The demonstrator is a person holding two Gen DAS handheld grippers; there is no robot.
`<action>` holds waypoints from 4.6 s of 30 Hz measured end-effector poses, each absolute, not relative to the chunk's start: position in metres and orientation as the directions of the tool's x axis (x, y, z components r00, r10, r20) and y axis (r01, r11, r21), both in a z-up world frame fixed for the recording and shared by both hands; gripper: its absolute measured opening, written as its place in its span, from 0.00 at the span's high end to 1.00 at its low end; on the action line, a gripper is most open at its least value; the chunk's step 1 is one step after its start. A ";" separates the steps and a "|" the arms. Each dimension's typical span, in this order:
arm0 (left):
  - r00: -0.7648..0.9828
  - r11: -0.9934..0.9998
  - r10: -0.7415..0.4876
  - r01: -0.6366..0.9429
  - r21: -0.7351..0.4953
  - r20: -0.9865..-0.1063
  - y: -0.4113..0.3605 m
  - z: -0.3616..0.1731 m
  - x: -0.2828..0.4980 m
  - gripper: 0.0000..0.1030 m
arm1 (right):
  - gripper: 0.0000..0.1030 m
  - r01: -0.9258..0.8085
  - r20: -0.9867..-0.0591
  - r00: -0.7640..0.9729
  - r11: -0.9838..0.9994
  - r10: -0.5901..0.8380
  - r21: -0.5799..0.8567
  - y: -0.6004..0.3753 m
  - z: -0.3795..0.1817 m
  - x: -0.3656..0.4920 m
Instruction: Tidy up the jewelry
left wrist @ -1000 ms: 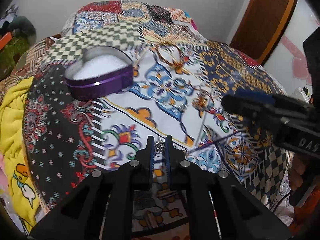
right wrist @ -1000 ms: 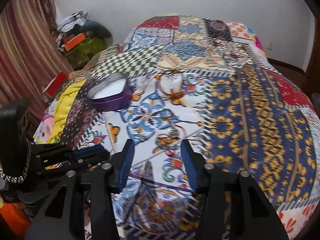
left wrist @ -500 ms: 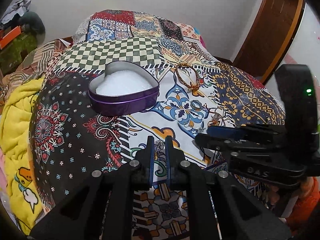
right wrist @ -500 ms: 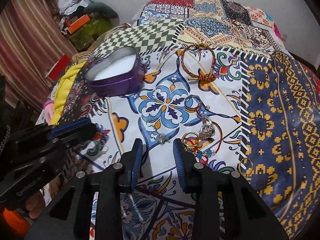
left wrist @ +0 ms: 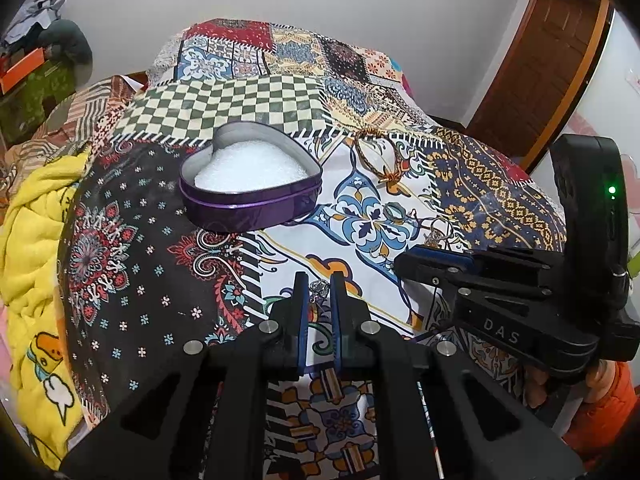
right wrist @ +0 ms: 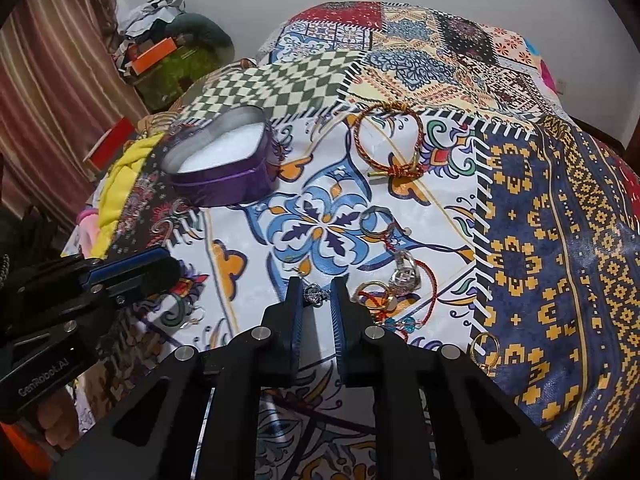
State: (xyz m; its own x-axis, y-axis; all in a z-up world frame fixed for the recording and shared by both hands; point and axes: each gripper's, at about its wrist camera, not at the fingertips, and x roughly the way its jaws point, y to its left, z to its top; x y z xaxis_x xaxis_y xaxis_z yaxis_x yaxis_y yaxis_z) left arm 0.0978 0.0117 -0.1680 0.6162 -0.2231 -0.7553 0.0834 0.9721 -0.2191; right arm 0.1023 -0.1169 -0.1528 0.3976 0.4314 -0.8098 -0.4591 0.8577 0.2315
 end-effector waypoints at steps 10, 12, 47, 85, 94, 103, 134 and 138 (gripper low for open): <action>0.684 0.975 -0.202 0.073 -0.210 -0.701 0.016 -0.134 0.089 0.92 | 0.88 -0.485 -0.741 0.473 0.843 0.476 0.232 -0.115 -0.107 0.091; 0.704 0.976 -0.196 0.071 -0.207 -0.683 0.017 -0.126 0.087 0.92 | 0.88 -0.492 -0.725 0.487 0.839 0.486 0.232 -0.114 -0.097 0.088; 0.804 0.982 -0.101 -0.012 -0.186 -0.586 0.071 -0.094 0.143 0.92 | 0.88 -0.583 -0.607 0.522 0.770 0.599 0.259 -0.060 -0.051 0.142; 0.717 0.973 -0.115 -0.058 -0.224 -0.688 0.078 -0.137 0.165 0.71 | 0.68 -0.556 -0.738 0.403 0.785 0.541 0.272 -0.047 -0.112 0.179; 0.746 0.974 -0.078 -0.084 -0.209 -0.661 0.083 -0.116 0.151 0.65 | 0.63 -0.537 -0.715 0.451 0.802 0.534 0.261 -0.061 -0.092 0.170; 0.773 0.982 -0.062 -0.066 -0.176 -0.632 0.072 -0.091 0.128 0.60 | 0.62 -0.522 -0.682 0.518 0.822 0.517 0.226 -0.086 -0.064 0.149; 0.554 0.947 -0.311 0.250 -0.202 -0.772 -0.066 -0.153 0.134 0.55 | 0.62 -0.245 -0.762 0.579 0.954 0.288 0.175 -0.224 -0.086 0.100; 0.518 0.938 -0.327 0.280 -0.204 -0.791 -0.080 -0.164 0.144 0.60 | 0.62 -0.240 -0.773 0.565 0.954 0.287 0.179 -0.231 -0.092 0.099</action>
